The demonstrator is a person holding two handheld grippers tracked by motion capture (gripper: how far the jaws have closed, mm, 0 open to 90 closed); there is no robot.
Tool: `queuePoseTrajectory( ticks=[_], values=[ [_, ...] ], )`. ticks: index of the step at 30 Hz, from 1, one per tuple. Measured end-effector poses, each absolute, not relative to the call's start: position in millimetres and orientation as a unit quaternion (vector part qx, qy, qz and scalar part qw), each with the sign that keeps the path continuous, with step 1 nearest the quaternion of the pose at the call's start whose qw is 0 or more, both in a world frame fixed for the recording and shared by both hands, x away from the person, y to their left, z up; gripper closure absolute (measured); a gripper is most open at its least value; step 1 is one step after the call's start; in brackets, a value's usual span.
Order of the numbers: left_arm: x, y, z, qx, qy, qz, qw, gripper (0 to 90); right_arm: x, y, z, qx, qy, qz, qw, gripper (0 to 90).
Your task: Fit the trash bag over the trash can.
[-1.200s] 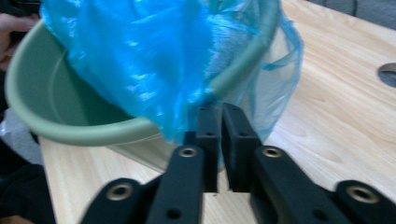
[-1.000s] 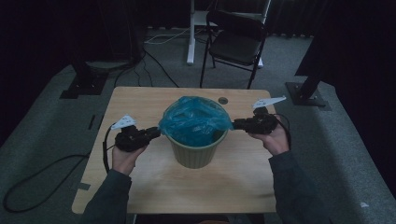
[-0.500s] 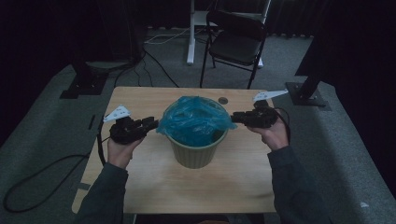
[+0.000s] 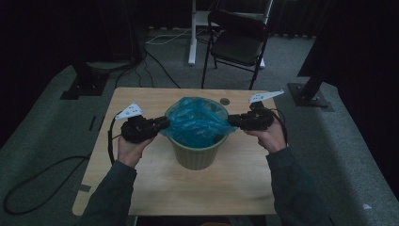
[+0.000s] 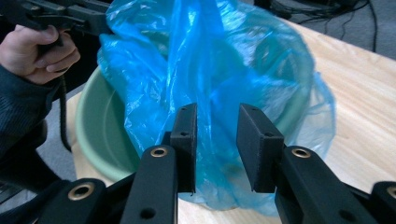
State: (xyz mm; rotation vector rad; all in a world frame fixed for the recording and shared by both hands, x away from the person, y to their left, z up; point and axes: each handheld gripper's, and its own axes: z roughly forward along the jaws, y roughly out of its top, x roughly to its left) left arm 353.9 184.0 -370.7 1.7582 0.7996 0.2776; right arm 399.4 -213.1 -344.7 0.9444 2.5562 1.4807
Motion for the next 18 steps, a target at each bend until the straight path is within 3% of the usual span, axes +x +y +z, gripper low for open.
queuePoseTrajectory(
  ticks=[9, 18],
  values=[
    [338.1, 184.1, -379.1, 0.742, 0.339, 0.116, 0.566, 84.8, 384.9, -216.3, -353.7, 0.295, 0.83, 0.473, 0.014, 70.4],
    [323.9, 186.2, -390.9, 0.743, 0.344, 0.108, 0.564, 87.3, 373.1, -216.5, -356.4, 0.279, 0.84, 0.466, 0.012, 85.5]
  ],
)
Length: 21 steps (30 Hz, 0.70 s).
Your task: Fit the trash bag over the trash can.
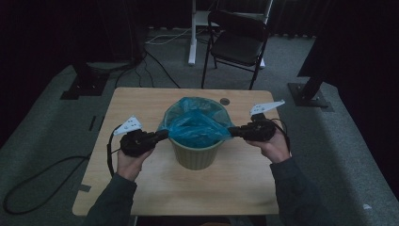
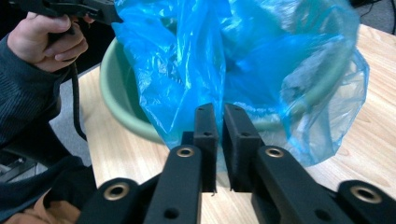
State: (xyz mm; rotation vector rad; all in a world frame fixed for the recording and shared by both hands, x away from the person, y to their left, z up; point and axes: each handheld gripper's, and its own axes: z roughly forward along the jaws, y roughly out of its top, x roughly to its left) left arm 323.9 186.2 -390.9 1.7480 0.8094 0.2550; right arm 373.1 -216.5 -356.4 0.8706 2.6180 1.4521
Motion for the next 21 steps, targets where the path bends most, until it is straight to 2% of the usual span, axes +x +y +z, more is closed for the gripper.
queuePoseTrajectory(
  ticks=[9, 21],
  values=[
    [313.6, 188.7, -404.0, 0.749, 0.347, 0.099, 0.556, 89.2, 363.7, -211.2, -366.5, 0.262, 0.855, 0.448, 0.008, 89.9],
    [312.2, 178.9, -420.3, 0.769, 0.339, 0.088, 0.536, 89.6, 361.0, -211.8, -372.3, 0.254, 0.859, 0.443, 0.004, 90.0]
  ],
)
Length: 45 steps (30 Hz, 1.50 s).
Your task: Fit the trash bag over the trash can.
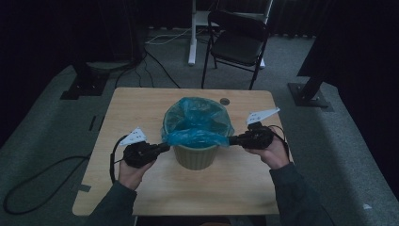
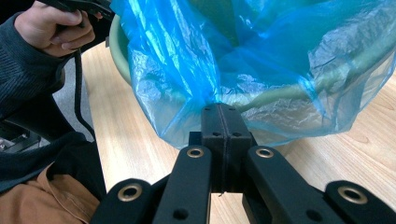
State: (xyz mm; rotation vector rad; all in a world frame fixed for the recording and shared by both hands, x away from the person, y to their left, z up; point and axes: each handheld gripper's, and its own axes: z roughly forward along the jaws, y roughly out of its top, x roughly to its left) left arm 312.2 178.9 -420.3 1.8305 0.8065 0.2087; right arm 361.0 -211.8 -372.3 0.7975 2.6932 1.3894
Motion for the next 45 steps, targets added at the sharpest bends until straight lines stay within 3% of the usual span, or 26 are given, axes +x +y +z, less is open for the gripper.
queuePoseTrajectory(
  ticks=[45],
  values=[
    [319.1, 163.1, -455.0, 0.8, 0.347, 0.059, 0.487, 89.5, 365.3, -207.9, -395.9, 0.266, 0.872, 0.411, -0.014, 90.0]
  ],
)
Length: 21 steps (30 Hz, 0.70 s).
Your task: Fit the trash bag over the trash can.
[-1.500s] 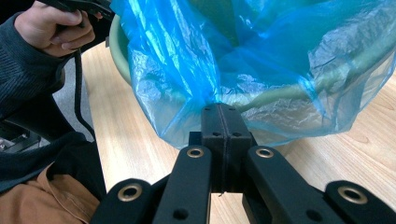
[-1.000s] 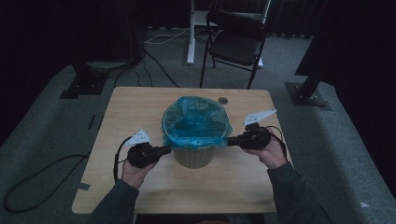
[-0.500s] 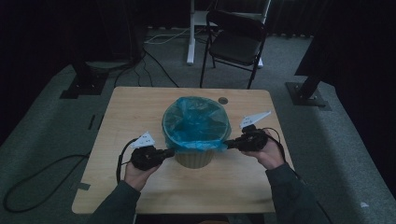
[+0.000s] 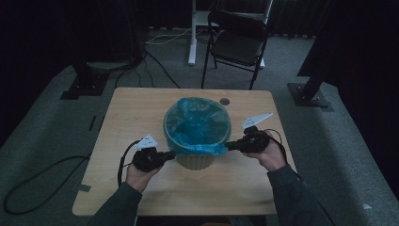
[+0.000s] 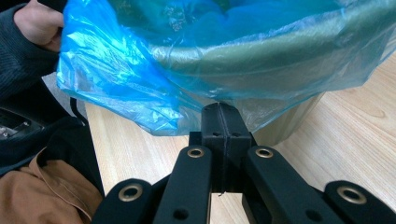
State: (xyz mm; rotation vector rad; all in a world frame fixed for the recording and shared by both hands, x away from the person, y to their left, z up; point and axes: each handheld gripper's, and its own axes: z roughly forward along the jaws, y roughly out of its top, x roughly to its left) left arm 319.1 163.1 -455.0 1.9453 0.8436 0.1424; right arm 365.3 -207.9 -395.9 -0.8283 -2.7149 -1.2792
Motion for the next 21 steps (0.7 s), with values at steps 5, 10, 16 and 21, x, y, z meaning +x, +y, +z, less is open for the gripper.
queuePoseTrajectory(
  ticks=[5, 10, 16, 21],
  values=[
    [318.1, 160.2, -455.0, 0.802, 0.344, 0.057, 0.486, 89.4, 366.0, -207.9, -397.9, -0.267, -0.876, -0.401, 0.01, 90.0],
    [318.0, 157.1, -456.8, 0.808, 0.341, 0.058, 0.476, 89.4, 367.7, -208.7, -402.4, -0.278, -0.88, -0.384, 0.001, 90.0],
    [323.9, 168.4, -462.6, 0.8, 0.366, 0.059, 0.472, 89.4, 368.1, -211.2, -403.2, -0.285, -0.877, -0.387, -0.001, 90.0],
    [325.7, 177.9, -461.7, 0.788, 0.38, 0.061, 0.48, 88.5, 370.7, -216.6, -402.1, -0.293, -0.875, -0.386, -0.008, 90.0]
  ],
)
